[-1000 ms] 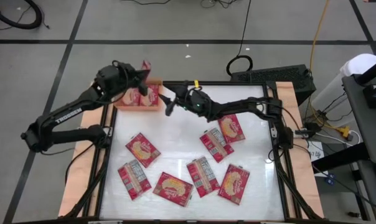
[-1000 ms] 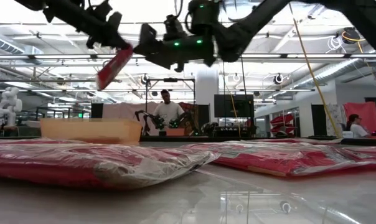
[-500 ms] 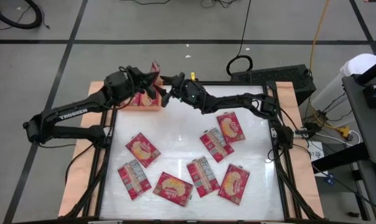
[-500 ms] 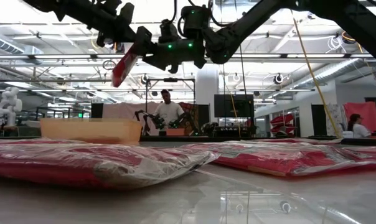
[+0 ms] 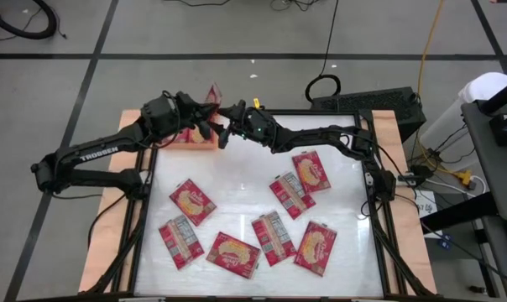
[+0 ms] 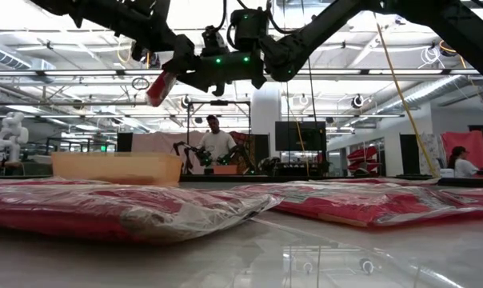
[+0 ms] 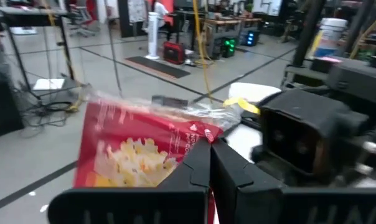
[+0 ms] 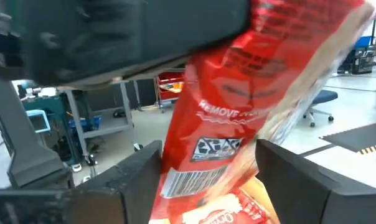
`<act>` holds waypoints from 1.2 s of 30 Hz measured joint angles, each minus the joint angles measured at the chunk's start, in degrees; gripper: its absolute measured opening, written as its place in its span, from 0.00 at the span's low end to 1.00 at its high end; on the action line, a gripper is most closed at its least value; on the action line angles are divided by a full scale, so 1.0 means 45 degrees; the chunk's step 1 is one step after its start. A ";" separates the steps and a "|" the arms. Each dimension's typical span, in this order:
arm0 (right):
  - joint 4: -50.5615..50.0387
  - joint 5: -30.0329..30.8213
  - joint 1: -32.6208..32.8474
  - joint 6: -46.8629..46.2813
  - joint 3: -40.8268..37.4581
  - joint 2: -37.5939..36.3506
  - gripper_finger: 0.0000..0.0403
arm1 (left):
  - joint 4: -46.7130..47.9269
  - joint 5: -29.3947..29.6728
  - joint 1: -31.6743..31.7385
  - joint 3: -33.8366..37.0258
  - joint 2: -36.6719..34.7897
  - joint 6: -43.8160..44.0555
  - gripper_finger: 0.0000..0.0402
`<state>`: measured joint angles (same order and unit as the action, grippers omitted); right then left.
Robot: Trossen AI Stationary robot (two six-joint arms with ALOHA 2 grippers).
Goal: Sort popcorn bags into baskets
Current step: Adjust the red popcorn bag in the orange bin
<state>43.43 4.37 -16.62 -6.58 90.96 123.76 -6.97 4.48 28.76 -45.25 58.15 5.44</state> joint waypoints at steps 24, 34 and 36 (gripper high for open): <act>-0.1649 -0.0104 -0.0298 0.0962 -0.0034 0.0000 0.01 | 0.3649 -0.0047 -0.0080 0.0000 -0.1354 -0.1300 0.18; -0.1851 -0.5291 -0.1294 -0.1380 -0.0034 0.0000 0.01 | 0.8367 0.3259 0.0034 -0.0010 -0.3658 -0.0360 0.55; -0.1918 -0.6551 -0.1481 -0.1863 -0.0032 0.0000 0.01 | 0.8776 0.2736 0.0257 -0.0010 -0.3701 -0.0210 0.60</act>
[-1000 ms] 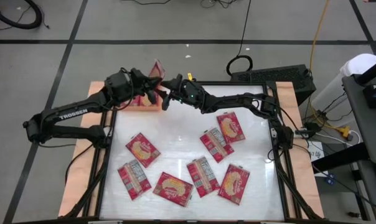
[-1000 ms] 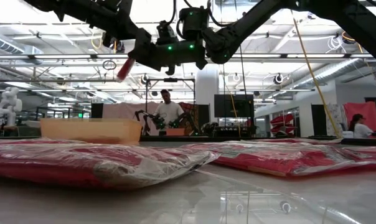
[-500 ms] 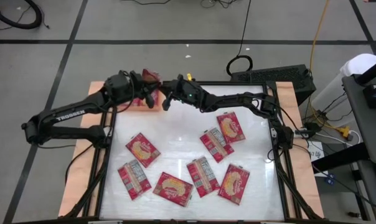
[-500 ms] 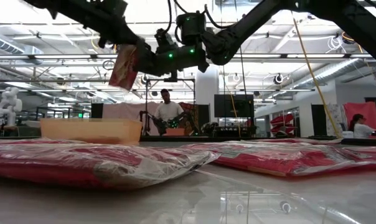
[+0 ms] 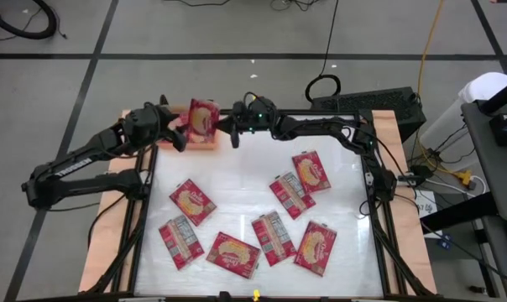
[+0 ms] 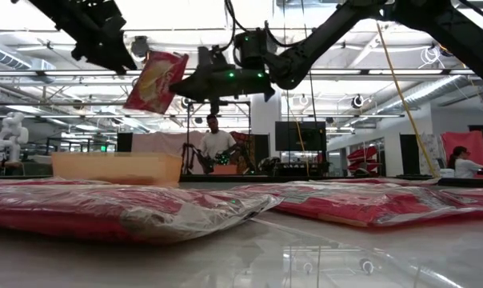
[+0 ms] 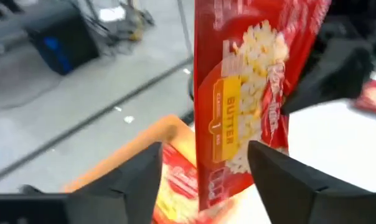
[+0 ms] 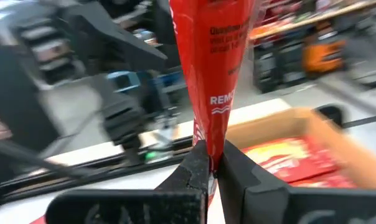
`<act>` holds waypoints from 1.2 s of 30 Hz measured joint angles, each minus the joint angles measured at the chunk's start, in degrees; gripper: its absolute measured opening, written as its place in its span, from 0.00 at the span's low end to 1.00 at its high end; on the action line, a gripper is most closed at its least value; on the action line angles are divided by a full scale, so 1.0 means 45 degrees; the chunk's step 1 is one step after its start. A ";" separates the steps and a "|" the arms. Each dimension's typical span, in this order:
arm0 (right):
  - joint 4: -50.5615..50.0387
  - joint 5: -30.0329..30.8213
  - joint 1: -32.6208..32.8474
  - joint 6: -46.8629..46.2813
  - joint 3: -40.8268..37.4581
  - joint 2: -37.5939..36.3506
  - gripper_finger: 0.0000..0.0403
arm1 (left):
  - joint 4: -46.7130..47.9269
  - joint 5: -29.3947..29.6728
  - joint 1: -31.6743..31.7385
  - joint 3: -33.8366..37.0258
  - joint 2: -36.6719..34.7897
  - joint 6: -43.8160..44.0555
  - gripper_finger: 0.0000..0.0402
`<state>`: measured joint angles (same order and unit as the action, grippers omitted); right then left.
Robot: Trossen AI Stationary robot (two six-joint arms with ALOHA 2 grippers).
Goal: Sort popcorn bags into baskets
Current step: Adjust the red popcorn bag in the orange bin
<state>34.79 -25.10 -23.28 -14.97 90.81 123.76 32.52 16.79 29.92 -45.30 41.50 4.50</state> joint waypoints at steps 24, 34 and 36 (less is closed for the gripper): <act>-0.0561 -0.2046 -0.0233 -0.0143 0.0032 -0.0032 0.10 | 0.0252 -0.5446 0.1896 0.0000 0.1182 -0.0037 0.06; -0.6248 0.0624 -0.0403 0.2543 0.0019 -0.1225 0.30 | 0.1907 -0.4370 0.4320 0.0015 0.1200 0.0786 0.04; -0.6838 0.0561 -0.0380 0.2983 0.0018 -0.1359 0.32 | 0.2110 -0.4375 0.4992 0.0011 0.1308 0.0788 0.04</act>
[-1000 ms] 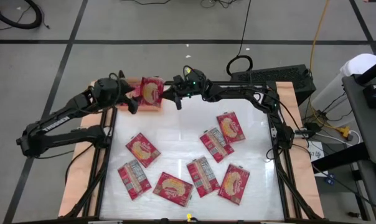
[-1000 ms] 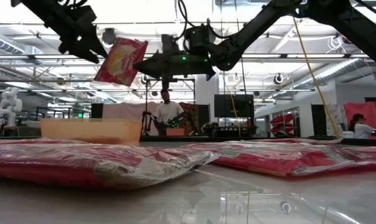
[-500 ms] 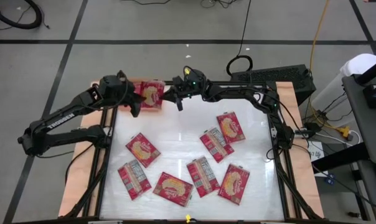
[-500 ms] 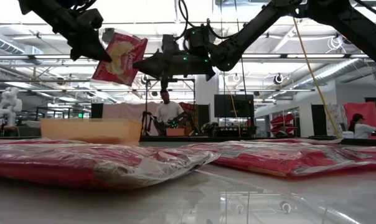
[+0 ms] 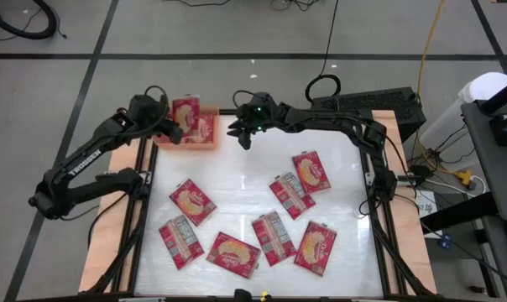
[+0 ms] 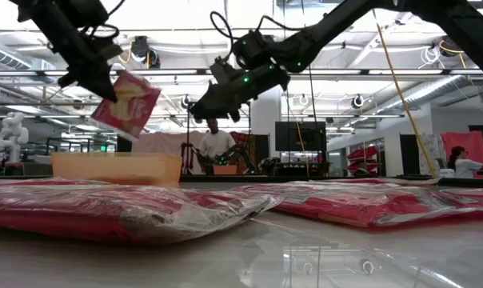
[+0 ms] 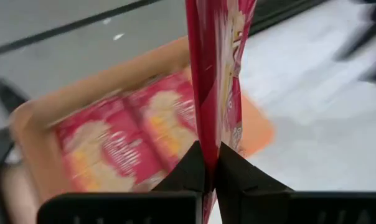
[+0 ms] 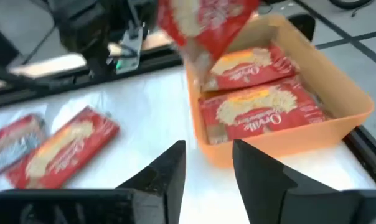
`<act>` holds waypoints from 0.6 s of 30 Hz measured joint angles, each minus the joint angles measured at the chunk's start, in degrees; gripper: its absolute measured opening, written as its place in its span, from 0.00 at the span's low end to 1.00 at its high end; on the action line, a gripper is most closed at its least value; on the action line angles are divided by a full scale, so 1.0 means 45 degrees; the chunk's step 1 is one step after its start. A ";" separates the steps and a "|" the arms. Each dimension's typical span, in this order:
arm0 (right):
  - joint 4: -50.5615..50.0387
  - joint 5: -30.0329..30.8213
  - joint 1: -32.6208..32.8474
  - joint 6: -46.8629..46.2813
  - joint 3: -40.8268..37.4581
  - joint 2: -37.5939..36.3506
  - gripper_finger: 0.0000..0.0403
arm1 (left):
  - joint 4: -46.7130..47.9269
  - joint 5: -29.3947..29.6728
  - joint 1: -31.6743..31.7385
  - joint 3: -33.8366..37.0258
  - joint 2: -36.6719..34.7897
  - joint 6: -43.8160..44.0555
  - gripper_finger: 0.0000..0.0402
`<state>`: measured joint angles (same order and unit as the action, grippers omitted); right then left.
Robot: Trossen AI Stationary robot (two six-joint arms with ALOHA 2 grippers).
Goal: Sort popcorn bags into baskets
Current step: Adjust the red popcorn bag in the orange bin
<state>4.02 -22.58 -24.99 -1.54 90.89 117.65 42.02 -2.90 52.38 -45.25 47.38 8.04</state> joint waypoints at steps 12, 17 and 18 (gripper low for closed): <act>0.0363 -0.0007 0.0164 0.1478 -0.2851 -0.2054 0.33 | 0.0597 -0.1010 0.2175 0.0004 0.2818 -0.0439 0.07; 0.2941 0.0047 0.0164 0.1356 -0.5522 -0.3454 0.33 | 0.0409 -0.0778 0.2134 0.0004 0.3684 -0.0320 0.03; 0.3673 0.0061 0.0164 0.1247 -0.6072 -0.3724 0.33 | 0.0410 -0.0739 0.2096 0.0004 0.3813 -0.0208 0.03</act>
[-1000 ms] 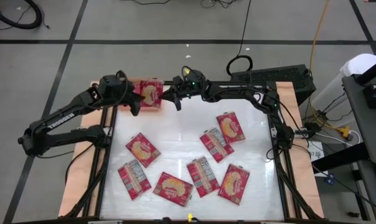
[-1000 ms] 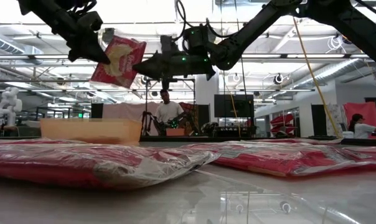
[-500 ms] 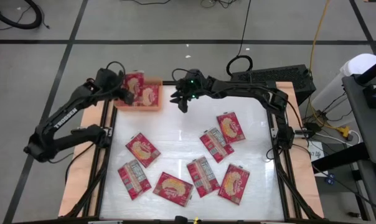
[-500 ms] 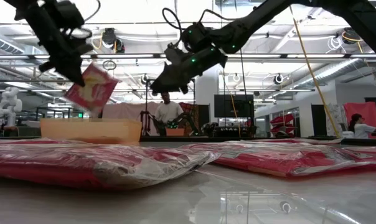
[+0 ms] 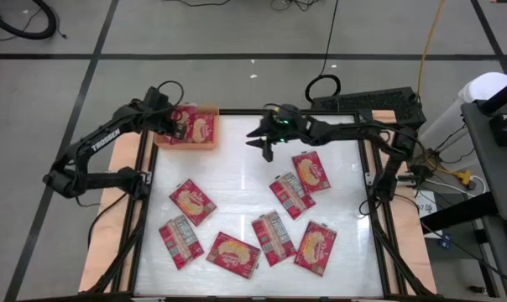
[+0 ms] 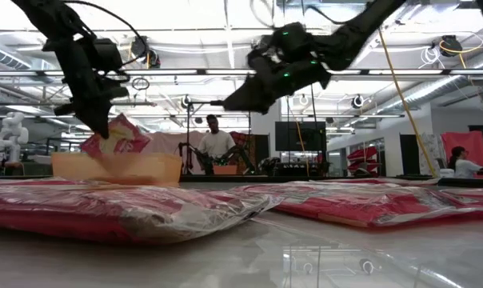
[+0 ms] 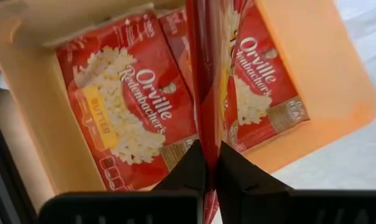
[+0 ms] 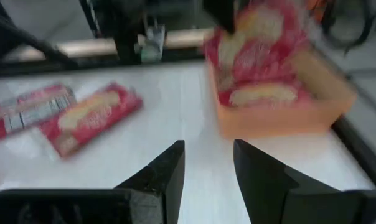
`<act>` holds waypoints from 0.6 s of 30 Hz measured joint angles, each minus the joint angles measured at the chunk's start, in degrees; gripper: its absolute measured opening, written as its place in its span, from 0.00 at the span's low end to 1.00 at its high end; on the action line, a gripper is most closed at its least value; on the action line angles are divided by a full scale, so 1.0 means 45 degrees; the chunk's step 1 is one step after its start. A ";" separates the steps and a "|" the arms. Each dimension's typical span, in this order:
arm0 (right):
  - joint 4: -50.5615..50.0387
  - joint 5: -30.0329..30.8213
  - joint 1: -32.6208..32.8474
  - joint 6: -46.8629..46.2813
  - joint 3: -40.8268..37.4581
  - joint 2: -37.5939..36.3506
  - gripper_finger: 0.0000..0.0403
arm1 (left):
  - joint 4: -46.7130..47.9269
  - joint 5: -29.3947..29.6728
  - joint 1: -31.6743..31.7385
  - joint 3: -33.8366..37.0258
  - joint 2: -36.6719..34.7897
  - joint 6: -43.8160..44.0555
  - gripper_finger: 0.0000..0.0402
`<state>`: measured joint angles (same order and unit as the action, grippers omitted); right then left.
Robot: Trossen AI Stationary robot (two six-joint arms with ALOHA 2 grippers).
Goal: Sort popcorn bags into baskets
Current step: Adjust the red popcorn bag in the orange bin
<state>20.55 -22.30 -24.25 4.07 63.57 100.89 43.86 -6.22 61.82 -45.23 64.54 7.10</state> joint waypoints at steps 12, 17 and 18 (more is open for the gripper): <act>0.4002 0.1693 -0.0005 -0.0319 -0.4965 -0.3012 0.33 | -0.0132 0.1499 -0.1636 -0.0044 0.0420 0.1937 0.04; 0.4202 0.1690 -0.0002 -0.0319 -0.5374 -0.3247 0.33 | 0.0124 0.2995 -0.2471 -0.0631 0.0436 0.2752 0.05; 0.4133 0.1675 0.0000 -0.0319 -0.5398 -0.3242 0.33 | 0.0309 0.3168 -0.2534 -0.0772 0.0444 0.2979 0.05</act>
<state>39.15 -14.76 -24.25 2.63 39.28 86.30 45.25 8.03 50.41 -48.71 66.54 20.51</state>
